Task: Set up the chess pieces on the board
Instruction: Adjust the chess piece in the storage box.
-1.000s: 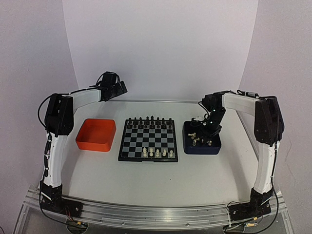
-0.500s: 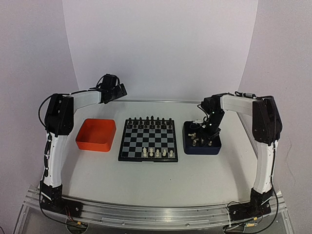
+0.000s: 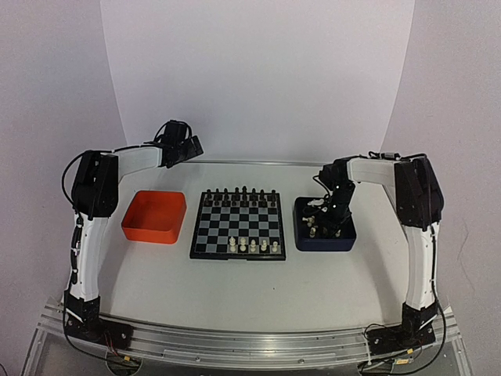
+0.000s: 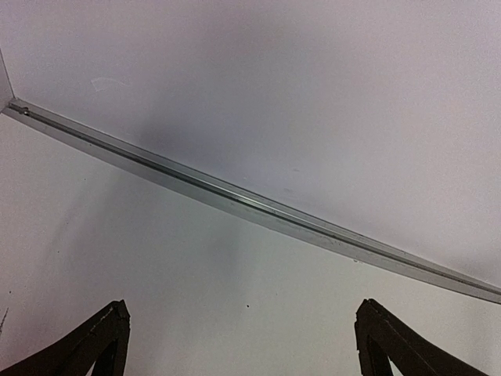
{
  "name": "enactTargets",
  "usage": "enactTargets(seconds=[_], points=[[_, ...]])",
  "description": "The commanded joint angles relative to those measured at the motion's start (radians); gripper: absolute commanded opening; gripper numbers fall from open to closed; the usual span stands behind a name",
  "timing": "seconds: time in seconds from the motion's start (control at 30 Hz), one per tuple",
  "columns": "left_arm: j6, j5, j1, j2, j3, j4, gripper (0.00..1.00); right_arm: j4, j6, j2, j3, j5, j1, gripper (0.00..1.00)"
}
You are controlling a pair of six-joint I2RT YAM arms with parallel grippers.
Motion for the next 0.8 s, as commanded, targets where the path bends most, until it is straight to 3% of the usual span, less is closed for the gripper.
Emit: enactTargets(seconds=[0.0,0.37,0.77], points=[[-0.014,-0.028,0.009,-0.058,-0.001,0.024,1.00,0.024,0.016,0.027,0.028,0.048,0.003,0.38],[-0.024,-0.032,0.011,-0.052,-0.004,0.026,1.00,0.051,0.014,-0.018,0.010,0.045,0.003,0.39],[-0.025,-0.036,0.017,-0.056,-0.014,0.030,1.00,0.064,0.050,0.007,0.108,-0.030,0.000,0.41]])
